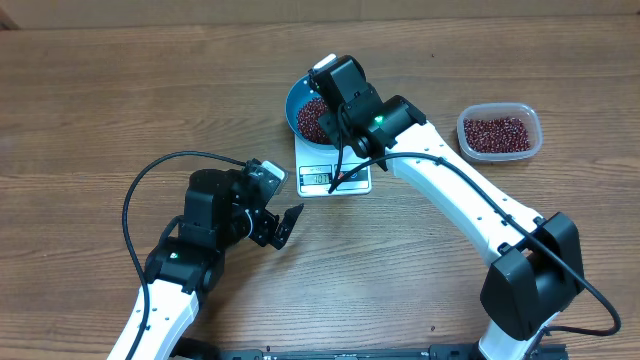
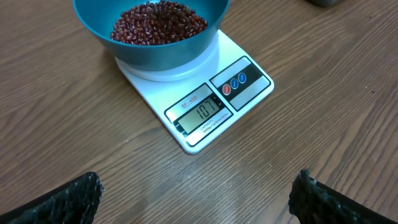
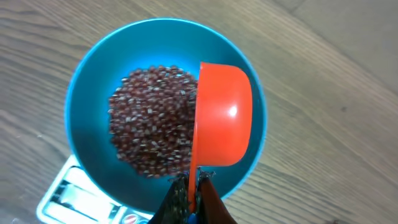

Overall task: Scoop item into bowl and weigh 150g on scale
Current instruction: 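Tip the scoop with the right gripper to pour beans into the bowl, then return the empty scoop with the right gripper to the bean tub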

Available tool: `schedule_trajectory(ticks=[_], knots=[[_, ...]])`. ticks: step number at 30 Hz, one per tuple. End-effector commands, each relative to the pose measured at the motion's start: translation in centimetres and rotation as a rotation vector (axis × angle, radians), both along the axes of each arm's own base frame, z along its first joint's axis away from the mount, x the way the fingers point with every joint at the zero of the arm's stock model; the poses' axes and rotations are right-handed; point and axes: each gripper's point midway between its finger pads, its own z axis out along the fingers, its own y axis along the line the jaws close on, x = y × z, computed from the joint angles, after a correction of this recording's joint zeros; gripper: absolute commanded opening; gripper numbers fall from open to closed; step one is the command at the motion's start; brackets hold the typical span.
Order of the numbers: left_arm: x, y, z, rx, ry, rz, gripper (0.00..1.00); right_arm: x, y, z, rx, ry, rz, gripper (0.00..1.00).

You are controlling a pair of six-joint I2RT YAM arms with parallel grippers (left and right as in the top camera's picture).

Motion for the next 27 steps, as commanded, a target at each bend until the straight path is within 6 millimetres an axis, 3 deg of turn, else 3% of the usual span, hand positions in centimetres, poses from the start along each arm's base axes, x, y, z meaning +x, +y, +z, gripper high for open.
schedule_trajectory(ticks=[1,6,11,14,20,21,27], knots=[[0.1,0.1,-0.2,-0.003,0.011,0.012,0.99,0.1,0.5,3.4,0.149,-0.007,0.017,0.04],[0.1,0.1,-0.2,-0.003,0.011,0.012,1.00,-0.7,-1.6,6.6,0.305,0.035,0.023,0.04],[0.1,0.1,-0.2,-0.004,0.011,0.012,1.00,-1.5,-6.4,9.8,0.412,0.057,-0.019,0.04],[0.1,0.1,-0.2,-0.003,0.011,0.012,1.00,-1.8,-10.6,10.6,0.428,0.068,-0.104,0.04],[0.1,0.1,-0.2,-0.003,0.011,0.012,1.00,-2.2,-18.7,9.2,0.411,0.127,-0.314,0.04],[0.1,0.1,-0.2,-0.003,0.011,0.012,0.99,-2.4,-20.5,8.6,0.406,0.141,-0.360,0.04],[0.1,0.1,-0.2,-0.003,0.011,0.012,0.99,-2.9,-26.6,4.8,0.353,0.189,-0.541,0.04]])
